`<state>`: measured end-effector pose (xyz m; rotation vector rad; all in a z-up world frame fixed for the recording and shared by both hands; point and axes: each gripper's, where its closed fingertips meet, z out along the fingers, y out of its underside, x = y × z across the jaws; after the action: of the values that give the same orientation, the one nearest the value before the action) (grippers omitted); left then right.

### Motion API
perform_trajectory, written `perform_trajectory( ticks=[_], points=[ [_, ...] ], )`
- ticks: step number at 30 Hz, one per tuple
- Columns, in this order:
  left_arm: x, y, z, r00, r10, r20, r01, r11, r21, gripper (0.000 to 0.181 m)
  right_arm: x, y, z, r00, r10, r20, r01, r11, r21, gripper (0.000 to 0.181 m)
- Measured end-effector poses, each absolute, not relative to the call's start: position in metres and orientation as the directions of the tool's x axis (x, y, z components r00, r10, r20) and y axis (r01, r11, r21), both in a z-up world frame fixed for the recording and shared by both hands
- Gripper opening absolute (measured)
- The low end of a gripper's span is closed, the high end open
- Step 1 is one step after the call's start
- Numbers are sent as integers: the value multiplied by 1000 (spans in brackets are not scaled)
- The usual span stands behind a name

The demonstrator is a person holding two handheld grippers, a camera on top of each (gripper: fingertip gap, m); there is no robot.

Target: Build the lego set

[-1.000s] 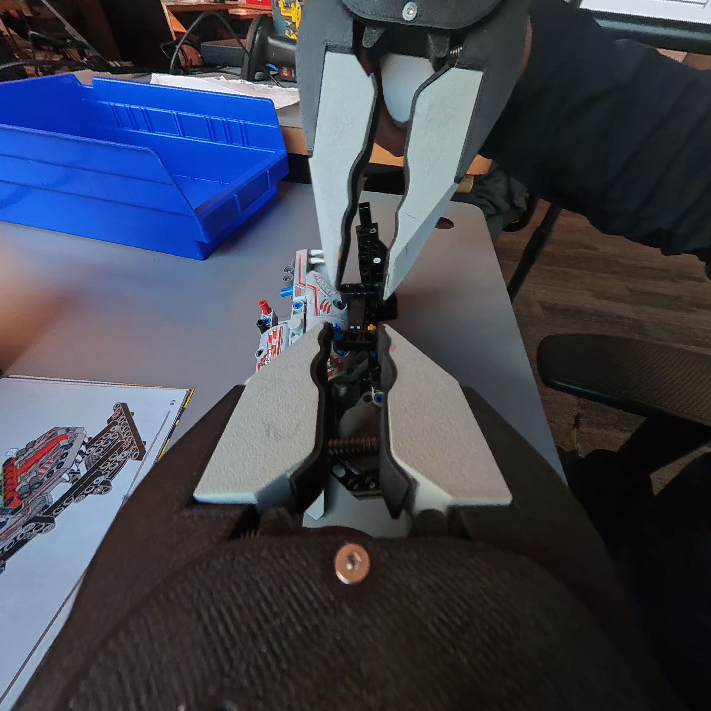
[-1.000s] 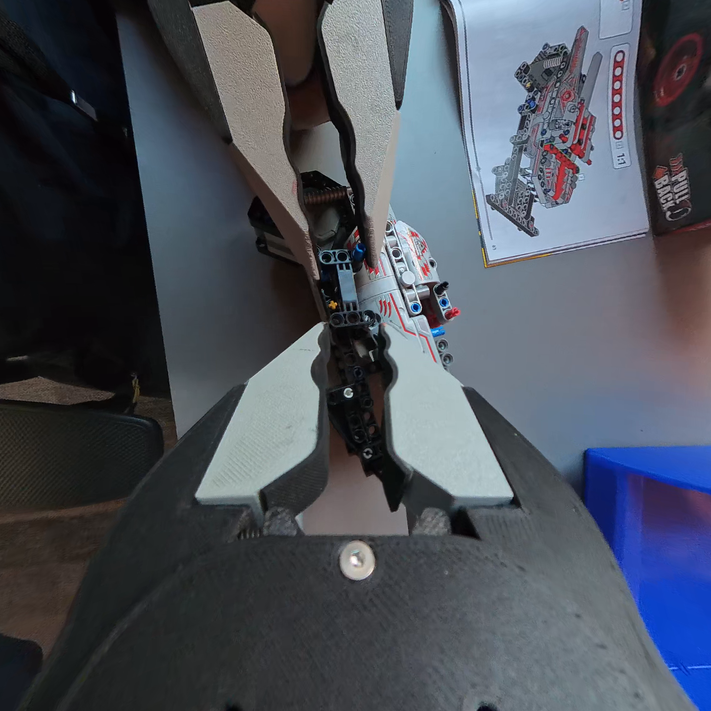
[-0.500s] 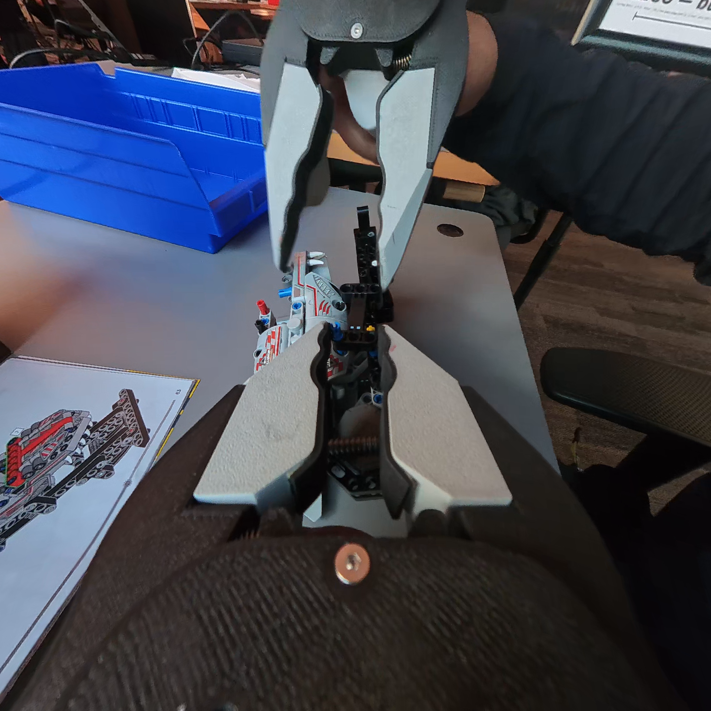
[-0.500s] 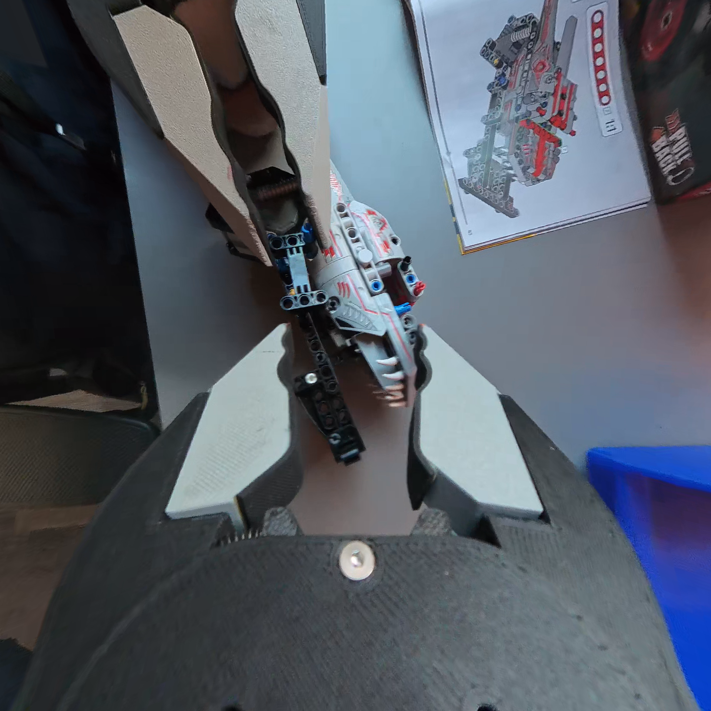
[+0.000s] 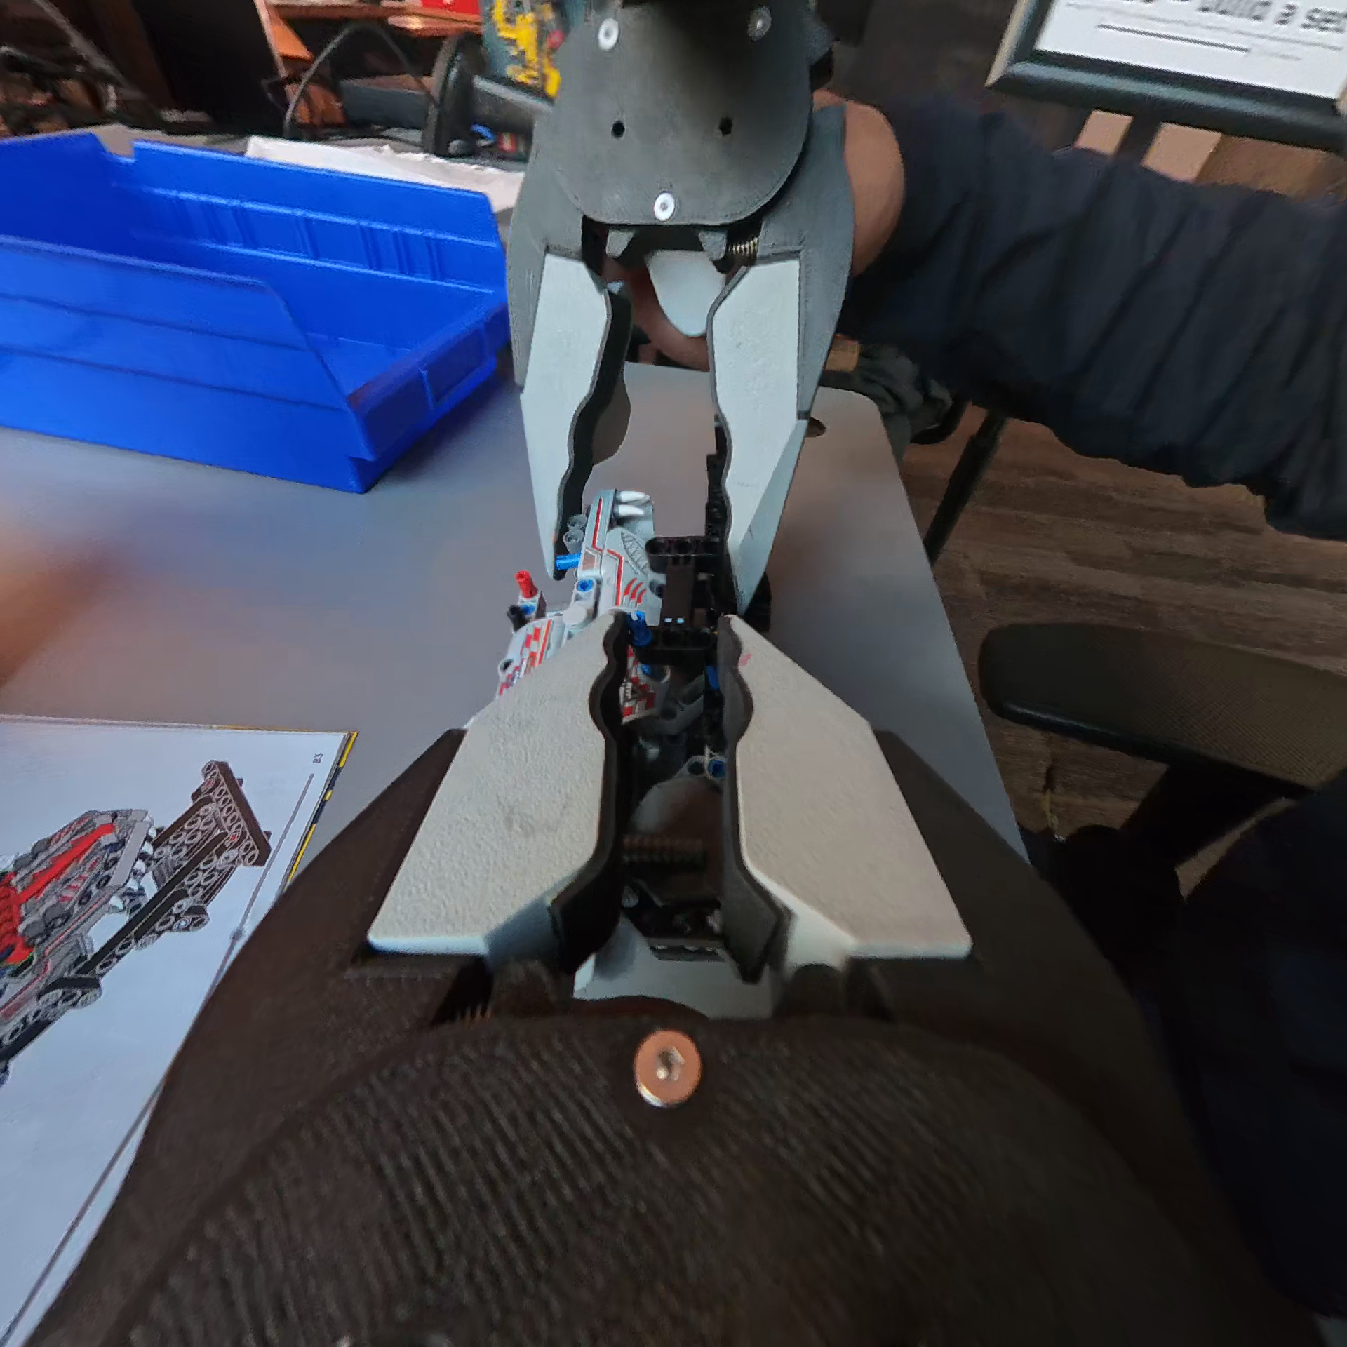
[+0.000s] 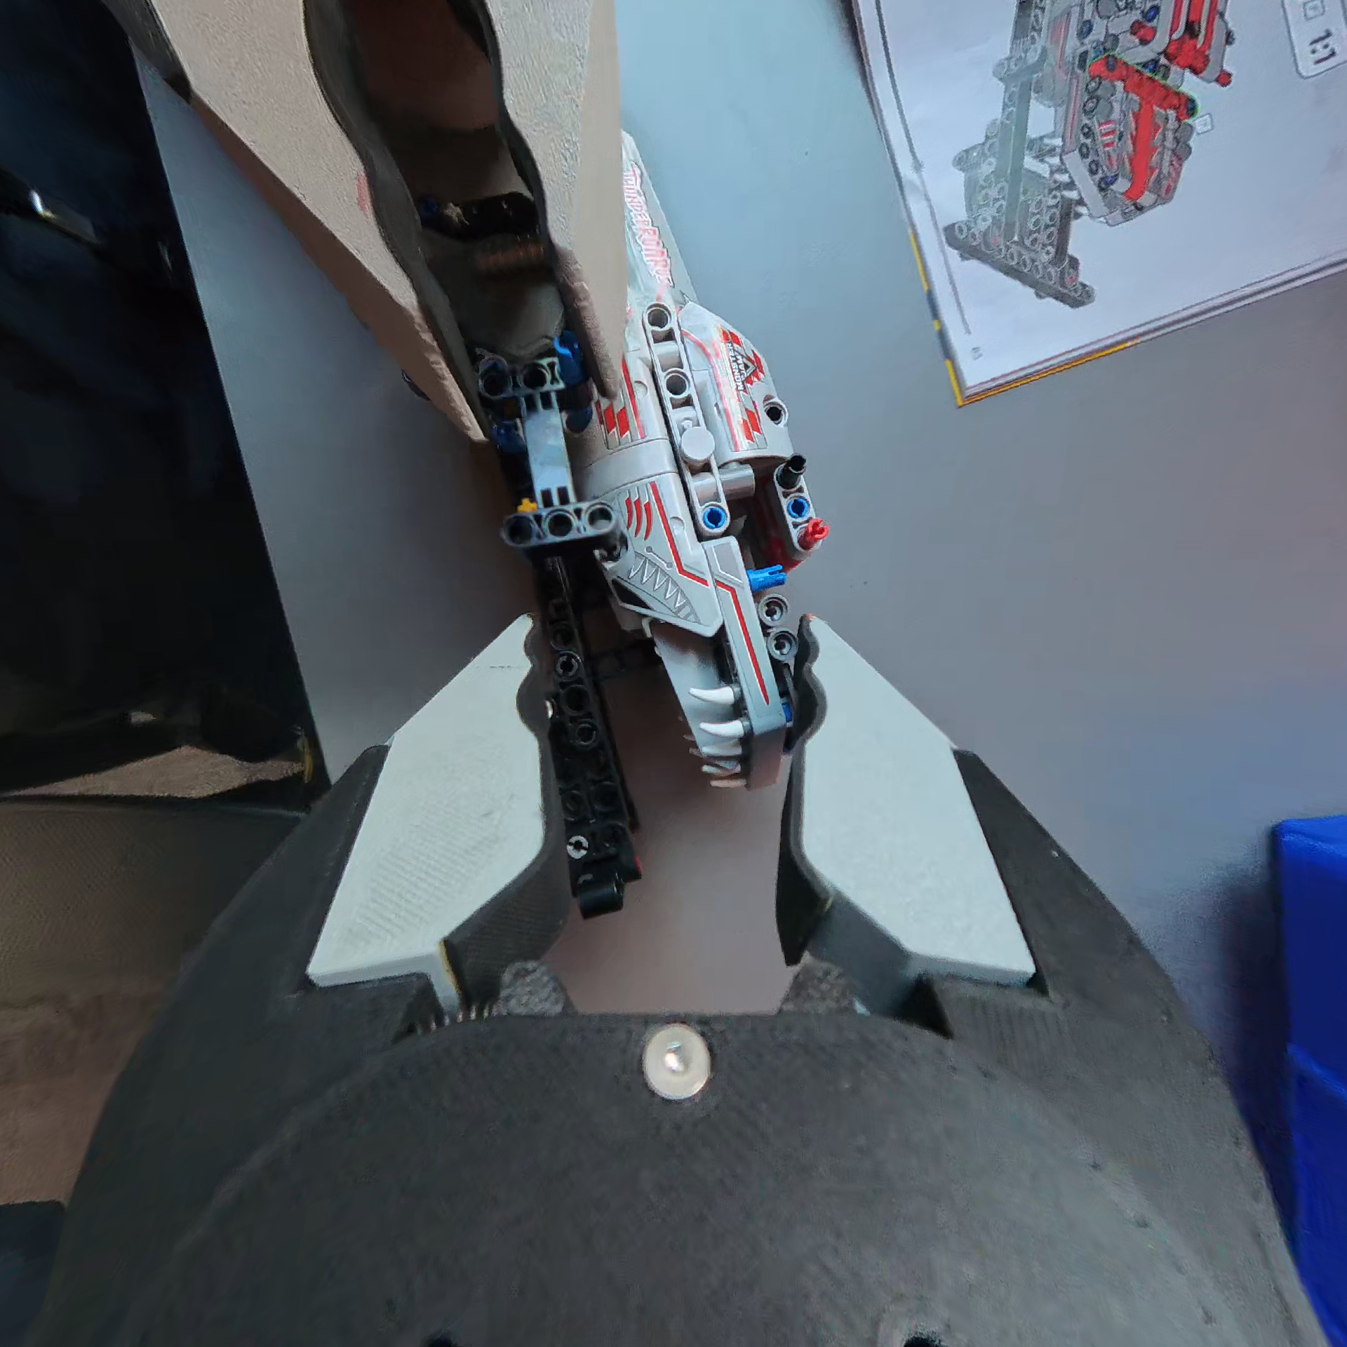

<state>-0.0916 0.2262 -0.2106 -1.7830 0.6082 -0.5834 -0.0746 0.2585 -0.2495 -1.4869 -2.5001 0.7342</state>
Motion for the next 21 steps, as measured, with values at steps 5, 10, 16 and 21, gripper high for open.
perform_trajectory(
  ticks=[5,10,16,21],
  points=[
    [-94,223,-203,719,-690,88,-98,-226,-969,21,-69,255,-247,-451,885,-113,772,323,-548,66],
    [-123,226,-181,727,-661,186,60,-210,-976,21,-66,256,-227,-407,900,-152,716,212,-665,61],
    [-163,234,-176,795,-567,216,111,-214,-971,21,-66,260,-213,-361,932,-20,673,246,-697,56],
    [-147,224,-170,706,-654,272,152,-234,-960,21,-68,242,-209,-400,912,96,671,362,-648,48]
  ],
)
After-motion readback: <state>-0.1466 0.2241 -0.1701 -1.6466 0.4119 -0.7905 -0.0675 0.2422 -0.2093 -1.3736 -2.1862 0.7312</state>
